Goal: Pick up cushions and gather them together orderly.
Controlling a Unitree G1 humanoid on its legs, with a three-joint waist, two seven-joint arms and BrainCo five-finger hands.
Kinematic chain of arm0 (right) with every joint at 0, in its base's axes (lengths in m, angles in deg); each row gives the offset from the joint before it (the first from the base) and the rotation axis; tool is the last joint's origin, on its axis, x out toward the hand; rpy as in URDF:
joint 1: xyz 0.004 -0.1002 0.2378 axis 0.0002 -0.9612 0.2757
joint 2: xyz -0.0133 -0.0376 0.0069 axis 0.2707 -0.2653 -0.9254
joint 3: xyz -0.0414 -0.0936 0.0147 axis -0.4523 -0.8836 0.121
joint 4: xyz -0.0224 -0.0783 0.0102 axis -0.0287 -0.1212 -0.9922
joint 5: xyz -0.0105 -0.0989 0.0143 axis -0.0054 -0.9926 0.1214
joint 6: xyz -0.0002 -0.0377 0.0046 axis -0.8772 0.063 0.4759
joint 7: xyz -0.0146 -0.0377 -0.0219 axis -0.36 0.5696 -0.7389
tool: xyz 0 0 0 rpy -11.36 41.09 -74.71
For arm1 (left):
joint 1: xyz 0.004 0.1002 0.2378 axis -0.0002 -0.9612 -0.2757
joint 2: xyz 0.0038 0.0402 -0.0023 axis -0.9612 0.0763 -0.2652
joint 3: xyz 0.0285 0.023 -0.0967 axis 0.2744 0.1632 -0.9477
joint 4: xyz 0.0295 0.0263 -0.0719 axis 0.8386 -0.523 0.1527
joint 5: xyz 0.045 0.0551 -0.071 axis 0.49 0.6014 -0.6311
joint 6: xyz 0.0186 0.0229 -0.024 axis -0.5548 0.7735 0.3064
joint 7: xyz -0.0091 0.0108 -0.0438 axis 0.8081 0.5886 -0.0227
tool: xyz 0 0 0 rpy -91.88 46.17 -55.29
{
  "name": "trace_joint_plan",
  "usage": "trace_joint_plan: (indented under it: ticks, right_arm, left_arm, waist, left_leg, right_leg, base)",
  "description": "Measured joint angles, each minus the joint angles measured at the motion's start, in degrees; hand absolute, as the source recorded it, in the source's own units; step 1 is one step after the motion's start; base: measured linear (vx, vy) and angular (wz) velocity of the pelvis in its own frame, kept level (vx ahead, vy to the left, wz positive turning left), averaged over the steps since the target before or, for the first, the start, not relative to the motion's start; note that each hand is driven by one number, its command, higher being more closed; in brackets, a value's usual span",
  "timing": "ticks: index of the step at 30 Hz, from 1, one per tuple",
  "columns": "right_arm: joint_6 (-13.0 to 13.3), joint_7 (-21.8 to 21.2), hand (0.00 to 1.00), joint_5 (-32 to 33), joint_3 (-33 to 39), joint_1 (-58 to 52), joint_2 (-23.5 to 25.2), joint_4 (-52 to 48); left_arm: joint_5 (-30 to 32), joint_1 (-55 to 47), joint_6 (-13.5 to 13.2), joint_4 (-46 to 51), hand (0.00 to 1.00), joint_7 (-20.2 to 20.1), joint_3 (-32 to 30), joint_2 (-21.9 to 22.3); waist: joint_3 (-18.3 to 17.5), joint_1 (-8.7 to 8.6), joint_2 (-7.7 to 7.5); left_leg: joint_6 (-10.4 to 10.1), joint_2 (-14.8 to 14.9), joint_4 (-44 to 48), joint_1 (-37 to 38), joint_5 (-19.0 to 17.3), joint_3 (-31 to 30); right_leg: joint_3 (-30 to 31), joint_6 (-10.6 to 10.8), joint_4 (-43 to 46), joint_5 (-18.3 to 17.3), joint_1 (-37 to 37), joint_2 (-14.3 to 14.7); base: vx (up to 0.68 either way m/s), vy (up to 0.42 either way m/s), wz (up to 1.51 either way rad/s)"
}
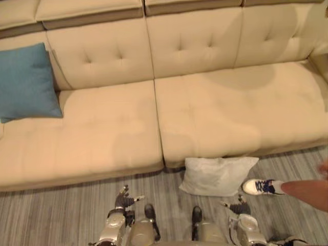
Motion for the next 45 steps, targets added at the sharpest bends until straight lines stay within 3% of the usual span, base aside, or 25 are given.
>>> trace_joint_plan:
  ticks: [6,10,13,14,15,17,19,20,21,22,23,25,28,30,32,34,37,40,43,45]
  right_arm:
    - [-0.05,-0.07,0.00,-1.22,0.00,-0.06,0.09,0.12]
    - [-0.04,-0.05,0.00,-1.22,-0.36,1.76,0.12,0.08]
    - [-0.07,-0.01,0.00,-1.18,-2.29,2.45,-0.39,-0.11]
    - [-0.08,0.02,0.00,-1.17,-2.63,2.51,-0.62,-0.27]
    - [-0.15,0.01,0.00,-1.16,-2.73,2.29,-0.48,-0.33]
    - [-0.28,-0.05,0.00,-1.17,-2.89,1.65,-0.43,0.36]
    - [-0.11,-0.07,0.00,-1.17,-3.13,1.89,-0.44,1.15]
    - [-0.03,-0.06,0.00,-1.18,-3.55,2.52,-0.43,1.23]
    - [0.15,0.00,0.00,-1.17,-3.64,3.57,-0.62,1.18]
    - [0.21,0.05,0.00,-1.17,-3.42,4.23,-0.99,1.14]
    - [0.22,0.15,0.00,-1.12,-3.44,5.23,-2.44,1.14]
    - [-0.16,0.31,0.00,-0.99,-3.43,4.72,-3.43,1.31]
    - [-0.11,0.43,0.00,-0.95,-2.91,2.78,-3.68,0.51]
    - [-0.05,0.59,0.00,-0.76,-1.56,1.12,-4.02,-0.36]
    - [-0.06,0.60,0.00,-0.51,-1.11,0.37,-4.16,-0.61]
    - [-0.01,0.50,0.00,-0.47,-1.04,0.33,-3.38,-0.65]
    - [-0.03,0.27,0.00,-0.45,-1.00,0.47,-1.70,-0.65]
    - [-0.03,0.13,0.00,-0.48,-1.03,0.54,-1.29,-1.03]
    - [0.13,0.07,0.00,-0.57,-1.01,0.44,-0.99,-3.41]
    - [0.14,0.01,0.00,-0.69,-1.34,-0.59,0.08,-5.55]
  left_arm:
    - [1.47,-1.15,0.87,-1.60,0.00,-0.94,-0.50,-0.05]
    - [1.44,-0.57,0.90,-2.03,0.00,-0.88,-0.64,-0.33]
    - [0.84,2.08,0.86,-1.71,0.00,-0.85,-0.67,-0.71]
    - [0.78,1.91,0.84,-1.38,0.00,-0.87,-1.02,-0.58]
    - [0.44,1.86,0.78,-0.70,0.00,-0.86,-1.59,-0.86]
    - [0.14,0.52,0.80,0.34,0.00,-0.80,-1.95,-0.96]
    - [-0.71,-1.61,0.80,0.52,0.00,-0.73,-3.40,-1.24]
    - [-1.15,-2.83,0.83,0.51,0.00,-0.56,-3.79,-1.88]
    - [-1.37,-4.01,1.07,0.36,0.00,-0.51,-4.45,-2.70]
    - [-1.46,-4.10,1.17,0.25,0.00,-0.51,-4.66,-2.24]
    - [-1.55,-3.51,1.43,-0.14,0.00,-0.51,-4.63,-0.57]
    - [-1.59,-3.87,1.39,-0.02,0.00,-0.54,-3.72,0.73]
    - [-1.58,-3.66,1.24,0.02,0.00,-0.63,-1.32,1.12]
    - [-1.54,-2.77,0.90,0.12,0.00,-0.83,-0.34,2.08]
    - [-1.54,-3.09,0.87,0.19,0.00,-0.94,-0.46,2.96]
    - [-1.59,-3.27,0.90,0.17,0.00,-0.88,-0.77,2.81]
    - [-1.86,-3.20,0.89,0.21,0.00,-0.84,-1.15,2.72]
    - [-1.97,-3.22,0.88,0.24,0.00,-0.80,-1.27,2.33]
    - [-1.99,-4.15,0.91,0.33,0.00,-0.79,-2.50,2.54]
    - [-2.06,-5.40,0.84,1.70,0.00,-0.81,-2.43,2.19]
  waist:
    - [-0.50,0.00,-0.62]
    - [-0.01,0.03,-1.58]
    - [1.00,-0.10,-2.23]
    - [1.46,0.01,-1.25]
    - [2.37,-0.37,-1.33]
    - [2.75,-0.28,-0.82]
    - [2.38,0.17,-1.36]
    - [1.74,0.23,-2.40]
    - [0.26,0.45,-4.14]
    - [0.10,0.76,-3.92]
    - [1.06,0.73,-1.01]
    - [1.36,0.43,0.53]
    - [1.18,0.05,0.47]
    - [1.27,-0.12,0.29]
    - [1.24,0.12,0.79]
    - [1.22,0.13,0.75]
    - [1.29,0.50,0.43]
    - [1.27,0.38,0.49]
    - [1.43,0.64,0.64]
    - [2.03,0.21,0.66]
  left_leg:
    - [-0.13,-0.34,-3.41,2.70,1.25,1.68]
    - [0.07,-0.41,-1.99,0.39,1.09,4.70]
    - [2.61,1.01,5.92,-5.54,-0.74,5.24]
    - [3.17,3.29,6.79,-5.67,-1.80,5.96]
    - [3.37,3.40,8.39,-5.37,-2.40,6.35]
    - [3.49,4.23,8.93,-4.17,-2.34,6.38]
    - [3.05,4.74,8.28,-3.84,-0.95,7.28]
    - [2.11,4.73,7.78,-4.59,-0.02,8.20]
    - [0.77,5.12,7.68,-7.17,0.66,8.90]
    - [0.13,5.15,7.53,-8.21,1.07,9.02]
    - [-0.47,6.92,7.17,-9.49,1.48,7.56]
    - [-1.95,7.27,6.07,-8.86,2.48,4.10]
    - [-2.42,5.05,7.58,-7.24,2.76,-2.63]
    - [-1.71,3.15,9.87,-7.03,1.07,-3.34]
    - [-1.23,0.80,9.86,-5.44,-4.10,-5.63]
    - [-1.09,-0.70,8.31,-4.49,-5.09,-6.04]
    - [-0.04,-1.08,9.23,-4.44,-7.21,-3.46]
    - [0.35,-0.83,13.14,-3.93,-11.41,-1.82]
    - [1.74,-0.51,18.01,-2.56,-16.71,-1.38]
    - [2.62,-0.14,19.25,0.80,-19.23,-0.21]
  right_leg:
    - [3.30,0.00,-1.77,1.98,0.27,0.61]
    - [8.85,0.46,-1.63,5.25,-4.93,1.03]
    - [6.66,1.19,1.43,9.51,-10.84,1.35]
    - [5.03,1.32,1.90,9.15,-10.59,1.11]
    - [-0.74,-2.93,18.93,0.09,-13.50,-1.27]
    - [-5.09,-2.53,33.90,-5.81,-12.60,-4.03]
    - [-6.88,-0.47,36.46,-9.16,-8.27,-6.98]
    - [-6.18,1.16,33.38,-9.57,-6.20,-8.26]
    - [-4.69,4.46,23.28,-12.65,-4.15,-7.11]
    - [-4.99,2.65,18.36,-13.72,-3.54,-6.10]
    - [-5.08,1.13,15.04,-11.34,-3.17,-3.18]
    - [-4.19,-0.35,12.22,-8.70,-2.61,-0.44]
    - [-1.47,-1.41,13.32,-8.35,-3.61,0.44]
    - [0.00,-1.44,12.75,-7.74,-4.15,-0.38]
    - [3.43,-0.32,11.29,-6.43,-4.86,-0.09]
    - [5.47,0.77,9.34,-4.90,-4.79,-0.05]
    - [8.54,1.77,5.66,-2.44,-4.24,-0.42]
    - [10.83,2.25,5.40,-2.47,-3.31,-0.58]
    - [12.20,3.93,13.65,-5.47,-4.92,-0.16]
    - [11.10,5.02,30.63,-5.47,-10.71,-0.15]
  base:
    - [-0.03,0.009,-0.26]
    - [-0.11,0.021,-0.73]
    - [-0.27,-0.009,-0.64]
    - [-0.28,0.012,-0.52]
    - [-0.26,0.013,-0.26]
    - [-0.18,-0.037,-0.04]
    - [-0.20,-0.121,-0.27]
    - [-0.29,-0.253,-0.58]
    - [-0.29,-0.285,-0.69]
    - [-0.30,-0.299,-0.75]
    - [-0.19,-0.155,-0.53]
    - [-0.17,-0.123,-0.51]
    - [-0.13,-0.066,-0.63]
    - [-0.07,0.056,-0.44]
    - [-0.03,0.154,-0.58]
    - [0.01,0.135,-0.52]
    - [0.04,0.140,-0.51]
    - [0.09,0.153,-0.49]
    - [0.16,0.136,-0.59]
    - [0.17,0.090,-0.27]
